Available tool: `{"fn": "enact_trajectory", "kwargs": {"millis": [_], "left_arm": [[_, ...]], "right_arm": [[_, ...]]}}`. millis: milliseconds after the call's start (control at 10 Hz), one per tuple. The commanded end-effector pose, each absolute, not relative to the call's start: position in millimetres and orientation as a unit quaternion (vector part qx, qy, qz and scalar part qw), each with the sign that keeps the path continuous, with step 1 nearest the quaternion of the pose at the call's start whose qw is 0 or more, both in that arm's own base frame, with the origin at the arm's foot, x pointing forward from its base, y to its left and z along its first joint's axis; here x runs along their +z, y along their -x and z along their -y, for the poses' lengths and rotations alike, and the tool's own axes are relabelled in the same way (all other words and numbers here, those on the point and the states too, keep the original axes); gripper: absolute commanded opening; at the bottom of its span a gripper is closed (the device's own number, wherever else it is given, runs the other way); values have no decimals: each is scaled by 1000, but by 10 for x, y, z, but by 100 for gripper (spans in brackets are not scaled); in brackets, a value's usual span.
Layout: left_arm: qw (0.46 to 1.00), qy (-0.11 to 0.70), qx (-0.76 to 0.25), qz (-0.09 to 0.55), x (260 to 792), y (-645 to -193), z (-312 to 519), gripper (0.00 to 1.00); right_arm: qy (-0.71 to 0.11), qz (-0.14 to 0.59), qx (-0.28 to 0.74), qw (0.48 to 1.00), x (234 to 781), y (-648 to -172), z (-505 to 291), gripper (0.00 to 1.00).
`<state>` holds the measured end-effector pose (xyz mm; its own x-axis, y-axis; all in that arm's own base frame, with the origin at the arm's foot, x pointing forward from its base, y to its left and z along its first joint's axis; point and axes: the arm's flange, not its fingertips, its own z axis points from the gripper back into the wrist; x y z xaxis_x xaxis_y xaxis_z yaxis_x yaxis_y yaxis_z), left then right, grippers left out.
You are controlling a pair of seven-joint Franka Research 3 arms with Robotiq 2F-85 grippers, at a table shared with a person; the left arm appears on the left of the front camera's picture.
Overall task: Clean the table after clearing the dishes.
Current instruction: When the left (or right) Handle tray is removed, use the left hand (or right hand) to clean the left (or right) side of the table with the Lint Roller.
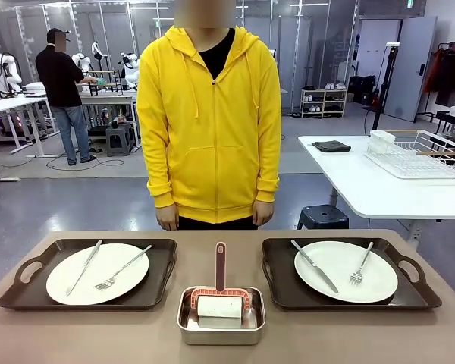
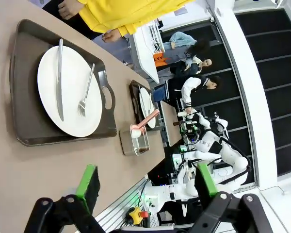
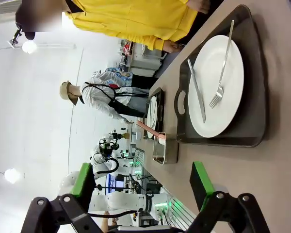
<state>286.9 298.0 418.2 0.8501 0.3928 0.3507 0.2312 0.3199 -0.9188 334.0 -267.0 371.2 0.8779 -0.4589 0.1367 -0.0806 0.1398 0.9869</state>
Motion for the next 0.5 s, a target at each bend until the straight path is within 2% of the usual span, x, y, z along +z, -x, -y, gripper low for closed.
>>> {"fn": "enact_trajectory", "kwargs": {"millis": [0, 400], "left_arm": [[766, 581, 50, 270, 4188, -2862, -2992, 100], [766, 581, 50, 270, 4188, -2862, -2992, 100]], "right_arm": [[-644, 211, -126, 725, 3744, -3341, 2651, 100], [-644, 211, -126, 725, 3744, -3341, 2651, 100]]}}
